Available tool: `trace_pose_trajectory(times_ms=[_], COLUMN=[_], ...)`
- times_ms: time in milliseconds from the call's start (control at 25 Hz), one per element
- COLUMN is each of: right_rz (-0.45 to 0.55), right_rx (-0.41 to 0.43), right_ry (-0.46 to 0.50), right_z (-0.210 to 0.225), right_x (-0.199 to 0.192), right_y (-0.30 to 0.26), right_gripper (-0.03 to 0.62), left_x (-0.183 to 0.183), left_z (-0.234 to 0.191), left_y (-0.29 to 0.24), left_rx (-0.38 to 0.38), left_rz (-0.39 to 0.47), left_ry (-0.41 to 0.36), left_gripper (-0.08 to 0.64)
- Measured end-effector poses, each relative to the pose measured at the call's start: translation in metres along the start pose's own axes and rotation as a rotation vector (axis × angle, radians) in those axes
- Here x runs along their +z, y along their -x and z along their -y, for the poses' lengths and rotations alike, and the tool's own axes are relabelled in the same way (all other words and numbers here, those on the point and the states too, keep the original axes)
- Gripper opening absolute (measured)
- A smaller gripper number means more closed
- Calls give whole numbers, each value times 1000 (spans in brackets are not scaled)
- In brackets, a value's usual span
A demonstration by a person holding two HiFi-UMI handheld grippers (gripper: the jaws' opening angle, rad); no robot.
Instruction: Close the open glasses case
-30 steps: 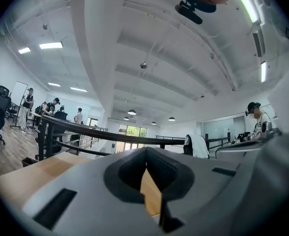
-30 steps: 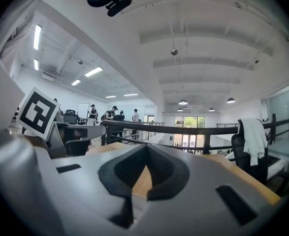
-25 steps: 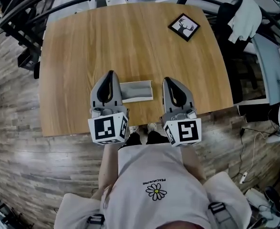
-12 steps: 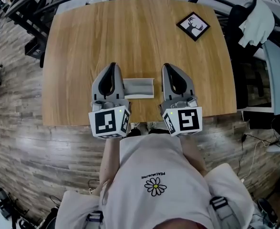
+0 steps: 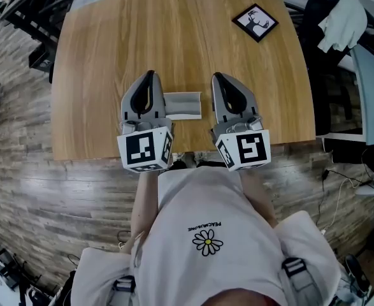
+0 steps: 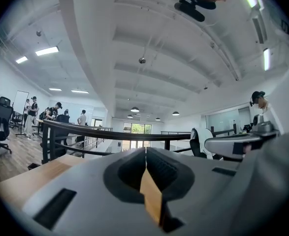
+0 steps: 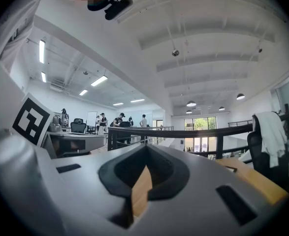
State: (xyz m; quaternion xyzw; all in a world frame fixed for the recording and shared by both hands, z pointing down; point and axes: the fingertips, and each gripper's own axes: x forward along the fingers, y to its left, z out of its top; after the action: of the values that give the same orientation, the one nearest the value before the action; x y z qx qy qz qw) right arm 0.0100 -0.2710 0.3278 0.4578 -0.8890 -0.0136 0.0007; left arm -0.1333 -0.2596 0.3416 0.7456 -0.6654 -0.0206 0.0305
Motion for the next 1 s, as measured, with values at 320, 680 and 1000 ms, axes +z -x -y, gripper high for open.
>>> trace_pose_trajectory(times_ms=[320,680,1000], right_rz=[-66,-100,-117], right_rx=[-38,-51,-74], right_ry=[-92,-95,-76], right_z=[12,11,19], right_x=[-20,-31,-35], right_y=[3,16,29], right_gripper=[8,8,8], left_x=[-32,-122,-174], left_z=[7,18,14], left_y=[-13,-20,-20], left_rx=[-50,-132,-126], left_rz=[-83,-330,-443], left_ry=[13,123,186], left_gripper=[55,204,238])
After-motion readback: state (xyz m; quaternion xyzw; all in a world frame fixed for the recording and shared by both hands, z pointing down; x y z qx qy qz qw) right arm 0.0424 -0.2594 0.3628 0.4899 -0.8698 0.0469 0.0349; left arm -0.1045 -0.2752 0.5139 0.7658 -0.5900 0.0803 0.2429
